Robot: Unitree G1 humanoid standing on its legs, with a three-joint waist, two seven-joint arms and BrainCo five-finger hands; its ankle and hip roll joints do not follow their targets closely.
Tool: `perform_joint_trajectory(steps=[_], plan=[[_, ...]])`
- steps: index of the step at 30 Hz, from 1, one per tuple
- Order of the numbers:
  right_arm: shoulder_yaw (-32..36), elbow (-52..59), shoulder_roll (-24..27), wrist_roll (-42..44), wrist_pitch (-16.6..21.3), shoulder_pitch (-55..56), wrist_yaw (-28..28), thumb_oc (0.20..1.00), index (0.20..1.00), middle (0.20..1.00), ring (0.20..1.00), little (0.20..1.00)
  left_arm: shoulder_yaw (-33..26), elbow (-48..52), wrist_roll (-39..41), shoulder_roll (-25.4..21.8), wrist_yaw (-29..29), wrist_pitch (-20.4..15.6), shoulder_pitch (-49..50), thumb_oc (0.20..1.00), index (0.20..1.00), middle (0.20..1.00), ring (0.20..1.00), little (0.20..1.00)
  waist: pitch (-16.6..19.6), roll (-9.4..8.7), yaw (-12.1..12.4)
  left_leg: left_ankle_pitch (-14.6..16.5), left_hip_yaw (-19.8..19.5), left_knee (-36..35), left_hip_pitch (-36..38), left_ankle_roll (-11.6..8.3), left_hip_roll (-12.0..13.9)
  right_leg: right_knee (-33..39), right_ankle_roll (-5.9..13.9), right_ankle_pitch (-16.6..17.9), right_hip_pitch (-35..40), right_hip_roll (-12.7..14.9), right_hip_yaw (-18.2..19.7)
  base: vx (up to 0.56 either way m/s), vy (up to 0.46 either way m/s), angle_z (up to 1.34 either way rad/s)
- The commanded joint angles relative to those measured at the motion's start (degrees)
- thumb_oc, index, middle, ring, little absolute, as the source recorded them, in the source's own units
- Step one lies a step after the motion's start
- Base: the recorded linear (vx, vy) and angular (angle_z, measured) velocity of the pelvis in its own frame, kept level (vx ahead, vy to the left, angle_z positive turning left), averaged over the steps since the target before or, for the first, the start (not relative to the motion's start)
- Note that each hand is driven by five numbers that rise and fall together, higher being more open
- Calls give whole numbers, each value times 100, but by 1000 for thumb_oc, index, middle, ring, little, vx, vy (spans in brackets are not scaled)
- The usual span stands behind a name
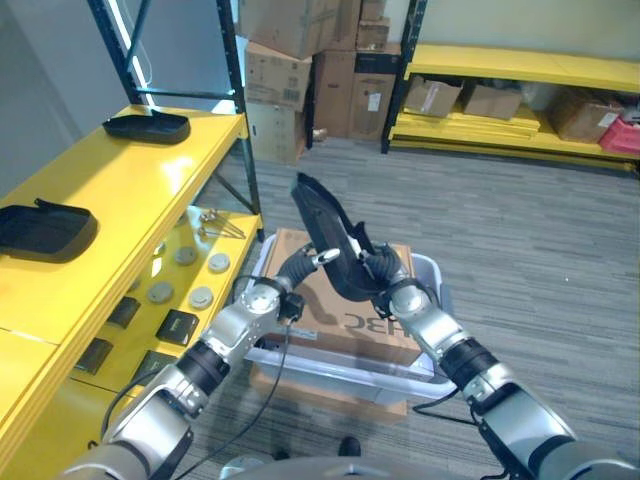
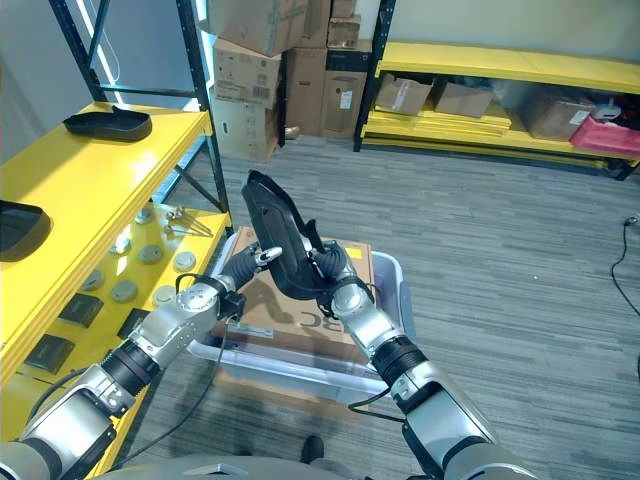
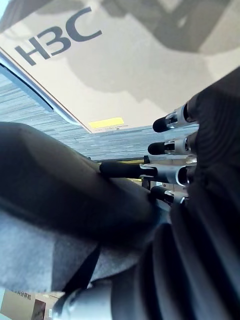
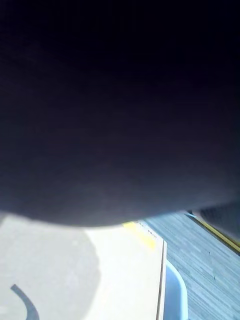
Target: Move parts from the plastic box to the shelf.
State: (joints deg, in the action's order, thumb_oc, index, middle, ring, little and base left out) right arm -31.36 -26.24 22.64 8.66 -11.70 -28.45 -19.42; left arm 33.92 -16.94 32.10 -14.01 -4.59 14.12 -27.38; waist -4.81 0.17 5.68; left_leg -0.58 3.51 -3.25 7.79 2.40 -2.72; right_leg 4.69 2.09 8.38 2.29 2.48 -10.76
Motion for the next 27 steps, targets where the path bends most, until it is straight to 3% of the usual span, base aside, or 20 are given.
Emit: perform_joint_trajectory(steps=[1,19,27], plan=[[-203,13,-485,-23,448,-1058,80,200,200,200,200,200,620,-510,-381,685,100,-355,-992,200,200,200,200,200,289,-29,65,199,-41,-175,-160,-297,294,-172,804,-749,355,580,-84,0,0,0],[-233,-29,-544,49,441,-1057,-26,200,200,200,200,200,608,-539,-320,701,-34,-376,-993,200,200,200,200,200,272,-24,79,201,-62,-175,-142,-301,290,-177,795,-757,379,568,-90,0,0,0],[-181,-56,-562,156,463,-1042,-108,200,200,200,200,200,595,-469,-1244,610,-236,-567,-1096,200,200,200,200,200,264,-33,92,205,-82,-171,-138,-306,283,-177,789,-771,396,568,-96,0,0,0]])
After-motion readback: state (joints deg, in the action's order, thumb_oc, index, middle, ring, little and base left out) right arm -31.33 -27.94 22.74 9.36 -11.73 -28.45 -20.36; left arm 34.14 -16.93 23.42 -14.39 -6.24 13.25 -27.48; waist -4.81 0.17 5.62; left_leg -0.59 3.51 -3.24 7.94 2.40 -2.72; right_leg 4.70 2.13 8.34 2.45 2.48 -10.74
